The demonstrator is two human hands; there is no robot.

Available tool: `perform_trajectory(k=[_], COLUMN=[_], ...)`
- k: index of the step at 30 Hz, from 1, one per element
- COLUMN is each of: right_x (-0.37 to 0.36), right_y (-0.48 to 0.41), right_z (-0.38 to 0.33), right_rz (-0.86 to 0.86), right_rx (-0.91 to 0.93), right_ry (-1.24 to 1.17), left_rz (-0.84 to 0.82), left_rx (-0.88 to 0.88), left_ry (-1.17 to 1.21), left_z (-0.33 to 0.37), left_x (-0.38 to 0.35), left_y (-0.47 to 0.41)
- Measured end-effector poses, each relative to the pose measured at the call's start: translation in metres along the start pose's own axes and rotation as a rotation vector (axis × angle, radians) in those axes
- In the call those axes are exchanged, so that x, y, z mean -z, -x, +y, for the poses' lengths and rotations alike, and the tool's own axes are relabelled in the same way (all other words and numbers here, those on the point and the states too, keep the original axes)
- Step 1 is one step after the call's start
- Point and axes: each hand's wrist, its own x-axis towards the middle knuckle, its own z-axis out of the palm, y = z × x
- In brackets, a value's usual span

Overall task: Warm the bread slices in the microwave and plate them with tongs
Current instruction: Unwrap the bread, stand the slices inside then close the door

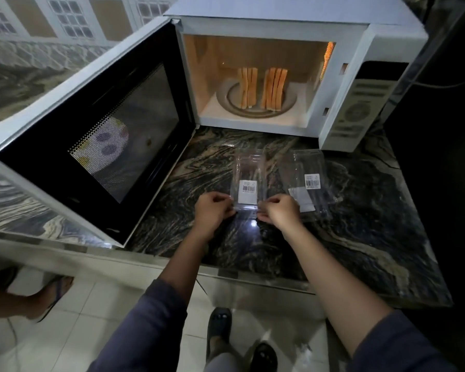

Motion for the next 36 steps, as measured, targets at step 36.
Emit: perform_trajectory(k=[36], right_x=[0.006], right_y=[0.023], right_z=[0.003], right_rz=[-0.003], right_rx=[-0.051], right_ry=[-0.324], left_rz=[0.205], left_rx=[-0.191], left_ry=[-0.544], left_z=[0.007], left_x=[-0.010], left_y=[0.021])
